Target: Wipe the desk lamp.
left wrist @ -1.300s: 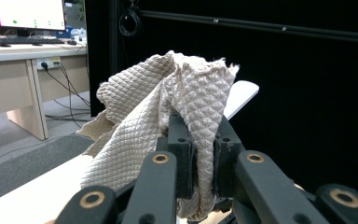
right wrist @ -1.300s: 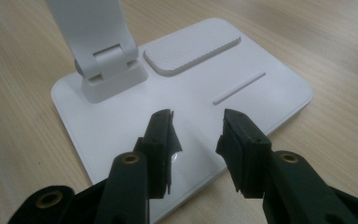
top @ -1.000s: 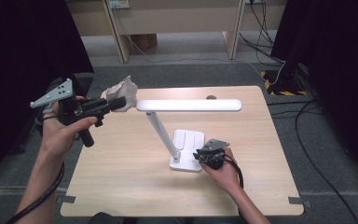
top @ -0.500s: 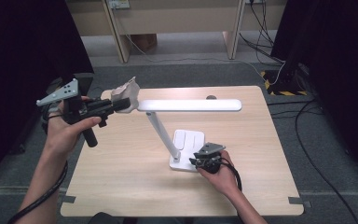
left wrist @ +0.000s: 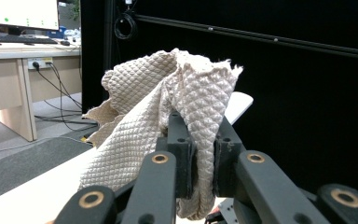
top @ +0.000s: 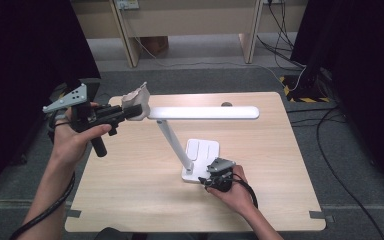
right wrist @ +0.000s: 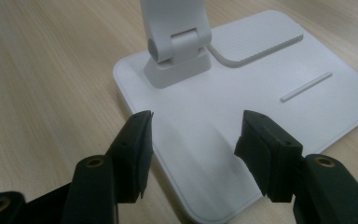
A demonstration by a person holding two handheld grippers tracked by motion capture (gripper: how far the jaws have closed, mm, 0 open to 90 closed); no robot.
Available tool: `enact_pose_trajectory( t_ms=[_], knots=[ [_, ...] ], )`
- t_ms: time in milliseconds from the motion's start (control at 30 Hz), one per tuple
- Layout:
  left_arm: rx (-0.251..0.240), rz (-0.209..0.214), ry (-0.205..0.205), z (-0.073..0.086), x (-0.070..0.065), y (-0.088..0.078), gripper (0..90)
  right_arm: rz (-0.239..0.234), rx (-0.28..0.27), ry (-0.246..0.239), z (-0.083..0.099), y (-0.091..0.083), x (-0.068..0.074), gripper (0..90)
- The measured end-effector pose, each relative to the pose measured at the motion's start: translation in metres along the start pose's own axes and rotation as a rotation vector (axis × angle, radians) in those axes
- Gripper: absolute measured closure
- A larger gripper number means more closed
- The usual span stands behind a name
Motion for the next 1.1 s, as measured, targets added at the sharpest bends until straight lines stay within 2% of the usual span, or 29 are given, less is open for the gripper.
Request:
enact_pose_trajectory(
  t_ms=[267, 433, 600, 700, 800, 867, 1000, 1100],
  knots=[
    [0.019, 0.009, -0.006, 0.002, 0.003, 0.01, 81.1, -0.004, 0.02, -0.03, 0.003, 0.004, 0.001, 43.2],
    [0.032, 0.021, -0.057, 0.006, 0.014, 0.021, 81.2, -0.017, 0.018, -0.038, 0.004, 0.004, 0.0, 43.9],
    [0.031, 0.037, -0.087, 0.012, 0.017, 0.026, 81.2, -0.031, 0.023, -0.02, 0.004, 0.003, 0.0, 44.2],
    [0.027, 0.046, -0.096, 0.014, 0.014, 0.027, 81.2, -0.034, 0.011, -0.031, 0.004, 0.003, -0.001, 44.4],
    [0.031, 0.056, -0.1, 0.018, 0.002, 0.023, 81.2, -0.037, 0.006, -0.031, 0.004, 0.003, -0.002, 44.4],
    [0.027, 0.05, -0.103, 0.019, -0.001, 0.021, 81.2, -0.037, 0.006, -0.031, 0.004, 0.003, -0.002, 44.5],
    [-0.005, -0.003, -0.103, 0.019, -0.011, 0.009, 81.2, -0.04, 0.01, -0.025, 0.004, 0.003, -0.002, 44.5],
    [-0.011, -0.006, -0.106, 0.018, -0.013, 0.004, 81.2, -0.039, 0.009, -0.025, 0.004, 0.003, -0.002, 44.5]
  ],
)
Point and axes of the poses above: each handheld gripper's, and its own axes: y roughly forward along the jaws, z roughly out of its underside, x roughly to its left, the point moved 4 cm from there along y, roughly forward along the jaws, and after that the axes turned 9 degrees about -y, right-handed, at the moved point
